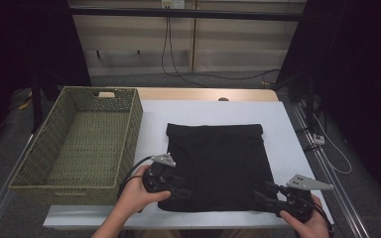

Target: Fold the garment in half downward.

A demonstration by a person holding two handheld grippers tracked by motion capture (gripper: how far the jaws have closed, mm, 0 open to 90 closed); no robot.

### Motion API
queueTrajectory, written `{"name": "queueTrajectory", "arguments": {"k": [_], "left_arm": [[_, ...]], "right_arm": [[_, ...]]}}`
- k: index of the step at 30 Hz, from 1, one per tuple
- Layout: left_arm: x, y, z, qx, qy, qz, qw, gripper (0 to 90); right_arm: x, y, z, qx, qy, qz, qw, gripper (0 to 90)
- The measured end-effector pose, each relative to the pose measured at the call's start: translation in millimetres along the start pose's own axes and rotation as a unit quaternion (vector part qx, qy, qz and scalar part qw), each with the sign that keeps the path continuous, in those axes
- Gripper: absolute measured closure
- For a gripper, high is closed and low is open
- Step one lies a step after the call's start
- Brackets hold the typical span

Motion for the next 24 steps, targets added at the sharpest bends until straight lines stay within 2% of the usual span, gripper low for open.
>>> {"name": "queueTrajectory", "arguments": {"k": [3,6,8,10,14,19,24], "left_arm": [[-5.2,6.2,-4.2,-0.016,-0.011,-0.003,0.9998,30.5],[-8.8,12.1,-5.4,-0.032,-0.023,-0.009,0.9992,26.0],[-10.5,13.6,-3.9,-0.044,-0.02,-0.004,0.9988,22.1],[-12.4,14.6,-1.5,-0.045,-0.018,-0.005,0.9988,21.6],[-17.5,15.8,2.3,-0.052,-0.021,-0.013,0.9984,18.4],[-26.9,19.6,5.0,-0.063,-0.028,-0.026,0.9973,16.3],[-39.0,26.1,6.5,-0.076,-0.041,-0.042,0.9954,14.8]], "right_arm": [[-10.9,7.6,14.4,-0.01,-0.008,-0.013,0.9998,36.7],[-20.6,18.8,31.2,-0.033,-0.006,-0.025,0.9991,35.8],[-25.3,27.6,43.7,-0.05,0.0,-0.033,0.9982,35.4],[-29.5,36.6,55.9,-0.062,0.01,-0.05,0.9968,35.0],[-38.5,52.6,76.9,-0.09,0.015,-0.066,0.9936,33.1],[-44.7,67.2,95.7,-0.116,0.02,-0.081,0.9898,29.2],[-46.2,75.4,105.1,-0.134,0.022,-0.096,0.9862,27.2]]}}
Point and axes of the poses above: each handheld gripper's, and its own axes: z roughly forward along the jaws, x roughly out of its underside, y roughly to its left, the point moved 2 cm from there along z, roughly forward along the jaws, and after that the axes turned 14 degrees about -z, right-handed, at the moved point
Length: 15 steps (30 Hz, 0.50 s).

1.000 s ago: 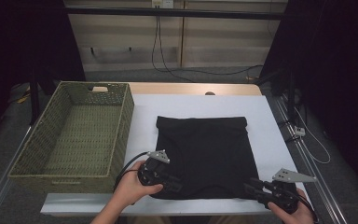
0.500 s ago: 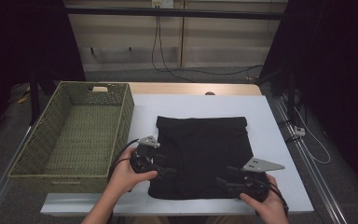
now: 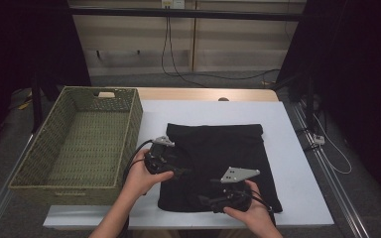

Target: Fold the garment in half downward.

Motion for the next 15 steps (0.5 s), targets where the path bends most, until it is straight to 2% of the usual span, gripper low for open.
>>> {"name": "queueTrajectory", "arguments": {"k": [7,11,15], "left_arm": [[-18.0,7.9,6.5,-0.02,-0.006,-0.011,0.9997,12.5],[-26.3,14.7,7.8,-0.025,-0.015,-0.02,0.9994,12.1],[-31.8,20.0,8.7,-0.033,-0.013,-0.023,0.9991,11.5]], "right_arm": [[-0.1,3.1,6.7,-0.018,0.001,-0.006,0.9998,24.5],[-0.4,4.6,12.2,-0.022,0.007,-0.012,0.9997,23.1],[-1.2,5.6,16.5,-0.024,0.009,-0.021,0.9995,22.0]]}}
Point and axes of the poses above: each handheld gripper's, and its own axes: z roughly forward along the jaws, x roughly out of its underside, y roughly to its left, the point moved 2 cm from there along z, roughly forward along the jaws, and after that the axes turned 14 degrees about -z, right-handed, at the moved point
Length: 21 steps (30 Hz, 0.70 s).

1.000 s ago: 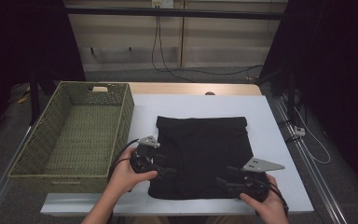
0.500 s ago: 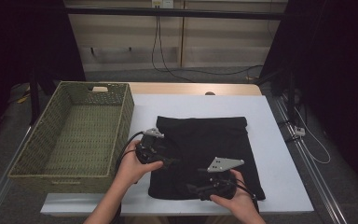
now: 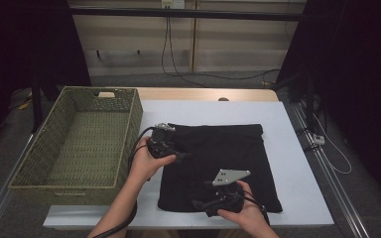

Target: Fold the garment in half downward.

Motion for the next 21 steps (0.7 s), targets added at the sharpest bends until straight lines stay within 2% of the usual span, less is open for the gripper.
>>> {"name": "queueTrajectory", "arguments": {"k": [4,10,15,21], "left_arm": [[-5.2,6.0,2.3,-0.001,-0.004,-0.014,0.9999,11.2],[-13.7,13.2,3.7,-0.011,-0.012,-0.024,0.9996,11.0],[-19.4,16.9,4.8,-0.014,-0.012,-0.024,0.9995,10.7],[-22.6,20.5,3.0,-0.024,-0.015,-0.024,0.9993,10.7]], "right_arm": [[-0.8,-1.3,6.1,0.0,0.006,-0.003,1.0,20.4],[-2.3,-1.2,10.6,-0.007,0.006,-0.007,0.9999,19.7],[-4.6,-0.8,14.1,-0.008,0.003,-0.016,0.9998,22.7],[-8.0,5.8,16.0,-0.025,0.002,-0.019,0.9995,28.9]]}}
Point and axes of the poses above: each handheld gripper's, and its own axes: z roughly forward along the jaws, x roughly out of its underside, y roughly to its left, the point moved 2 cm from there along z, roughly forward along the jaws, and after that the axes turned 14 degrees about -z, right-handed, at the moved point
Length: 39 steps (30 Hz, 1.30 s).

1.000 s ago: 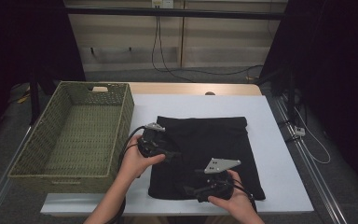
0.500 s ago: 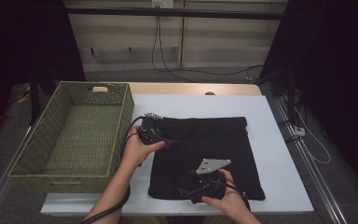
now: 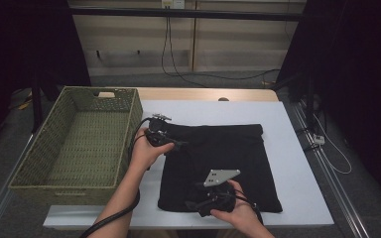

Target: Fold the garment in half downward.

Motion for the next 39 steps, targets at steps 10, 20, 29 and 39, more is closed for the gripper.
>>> {"name": "queueTrajectory", "arguments": {"k": [10,20,29,39], "left_arm": [[-0.6,1.6,0.8,-0.006,0.0,-0.002,1.0,10.7],[-9.4,6.5,-1.9,-0.019,-0.012,-0.009,0.9997,10.9],[-21.0,13.7,3.5,-0.03,-0.026,-0.018,0.999,11.4],[-35.1,29.1,17.1,-0.036,-0.035,-0.031,0.9983,10.6]], "right_arm": [[0.7,13.5,3.7,-0.017,0.013,-0.031,0.9993,46.6],[-2.0,30.2,13.8,0.0,0.029,-0.081,0.9963,48.2],[-3.7,25.8,13.3,0.016,0.042,-0.081,0.9957,64.1],[-4.7,22.5,13.5,0.042,0.05,-0.072,0.9952,83.9]]}}
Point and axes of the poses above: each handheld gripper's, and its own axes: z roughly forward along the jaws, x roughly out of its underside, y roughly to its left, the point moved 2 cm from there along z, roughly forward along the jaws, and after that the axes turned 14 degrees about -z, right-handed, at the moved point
